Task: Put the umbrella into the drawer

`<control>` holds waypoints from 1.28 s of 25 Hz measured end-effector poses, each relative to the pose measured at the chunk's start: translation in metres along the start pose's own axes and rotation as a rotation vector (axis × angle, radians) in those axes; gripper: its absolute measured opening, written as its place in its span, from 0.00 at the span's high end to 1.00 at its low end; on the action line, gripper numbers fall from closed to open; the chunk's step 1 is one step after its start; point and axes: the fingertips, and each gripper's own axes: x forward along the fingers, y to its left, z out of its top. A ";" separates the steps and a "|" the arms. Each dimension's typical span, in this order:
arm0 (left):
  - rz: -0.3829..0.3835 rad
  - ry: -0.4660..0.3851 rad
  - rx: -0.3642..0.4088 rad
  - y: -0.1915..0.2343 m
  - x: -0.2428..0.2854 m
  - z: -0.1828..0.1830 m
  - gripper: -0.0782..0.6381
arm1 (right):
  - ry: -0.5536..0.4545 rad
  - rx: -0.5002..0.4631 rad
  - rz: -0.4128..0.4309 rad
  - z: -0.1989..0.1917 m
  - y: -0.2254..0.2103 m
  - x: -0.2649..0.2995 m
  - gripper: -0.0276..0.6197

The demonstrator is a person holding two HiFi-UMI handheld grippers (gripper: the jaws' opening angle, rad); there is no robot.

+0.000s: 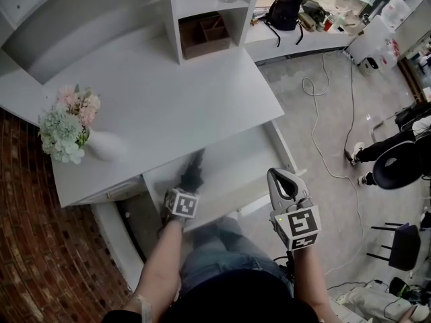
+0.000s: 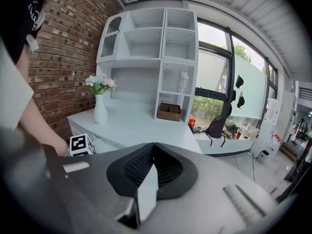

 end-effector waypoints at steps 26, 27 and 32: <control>0.042 0.029 0.024 0.004 -0.021 0.003 0.48 | -0.058 -0.035 0.046 0.024 0.003 -0.002 0.95; 0.051 0.013 0.029 0.006 -0.025 0.008 0.48 | -0.069 -0.034 0.048 0.028 0.003 -0.002 0.95; 0.112 -0.105 0.032 0.019 -0.050 0.033 0.48 | -0.121 -0.050 0.065 0.048 0.005 0.000 0.95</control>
